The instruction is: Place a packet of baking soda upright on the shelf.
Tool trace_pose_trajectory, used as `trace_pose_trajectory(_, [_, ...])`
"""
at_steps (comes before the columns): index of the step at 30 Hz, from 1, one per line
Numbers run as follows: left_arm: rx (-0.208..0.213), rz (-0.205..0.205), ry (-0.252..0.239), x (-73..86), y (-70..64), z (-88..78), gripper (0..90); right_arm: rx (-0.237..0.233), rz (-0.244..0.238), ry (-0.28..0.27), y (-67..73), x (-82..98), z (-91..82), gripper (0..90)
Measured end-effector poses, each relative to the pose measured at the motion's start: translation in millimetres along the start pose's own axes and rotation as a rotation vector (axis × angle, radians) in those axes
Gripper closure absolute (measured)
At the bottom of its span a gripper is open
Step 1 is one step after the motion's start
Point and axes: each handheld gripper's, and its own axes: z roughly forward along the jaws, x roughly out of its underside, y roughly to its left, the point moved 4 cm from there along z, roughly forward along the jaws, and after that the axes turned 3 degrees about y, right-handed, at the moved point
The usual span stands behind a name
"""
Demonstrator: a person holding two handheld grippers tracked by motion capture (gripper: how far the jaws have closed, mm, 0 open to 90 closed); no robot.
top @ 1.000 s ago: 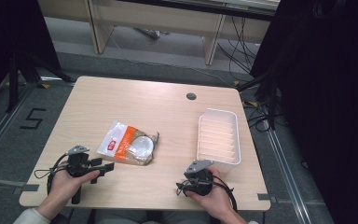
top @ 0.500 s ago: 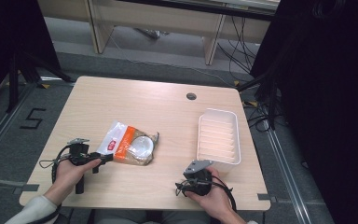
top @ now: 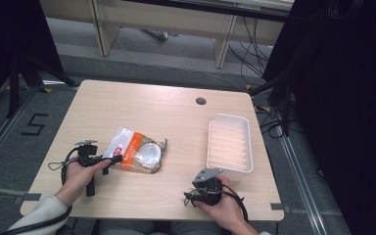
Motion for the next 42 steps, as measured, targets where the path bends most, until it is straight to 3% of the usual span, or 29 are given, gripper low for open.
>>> trace_pose_trajectory(4, [0.018,-0.016,-0.013,-3.1,0.0,3.9,38.8,-0.001,0.000,-0.001,-0.4,0.1,0.3,49.5])
trace_pose_trajectory(6, [0.035,-0.044,-0.014,-3.1,0.6,6.1,39.2,-0.001,-0.002,-0.001,-0.3,0.0,0.4,49.6])
trace_pose_trajectory(12, [0.037,-0.048,-0.006,-3.7,1.5,8.4,46.7,-0.004,-0.003,0.000,0.5,0.0,1.0,49.6])
trace_pose_trajectory(16, [0.012,0.000,0.011,-4.7,-1.3,10.9,55.3,-0.005,-0.003,-0.006,0.0,-0.3,0.9,49.4])
trace_pose_trajectory(21, [-0.005,0.026,0.004,-6.7,-2.6,10.7,63.3,-0.003,-0.002,-0.007,-0.3,-0.3,0.7,49.1])
trace_pose_trajectory(25, [0.009,0.046,0.001,-7.7,-7.6,10.4,72.2,-0.003,-0.001,-0.006,-0.3,-0.2,0.9,48.9])
trace_pose_trajectory(32, [0.043,0.020,-0.025,-11.5,-13.2,7.8,88.6,-0.001,-0.003,-0.005,-1.0,0.1,1.4,48.6])
trace_pose_trajectory(37, [0.061,0.044,-0.046,-14.5,-16.8,4.7,89.0,-0.003,-0.002,-0.005,-0.3,0.0,1.4,48.5])
trace_pose_trajectory(42, [0.104,0.123,-0.093,-21.0,-25.9,-2.2,89.2,-0.004,-0.001,-0.009,-0.4,-0.3,0.8,48.6])
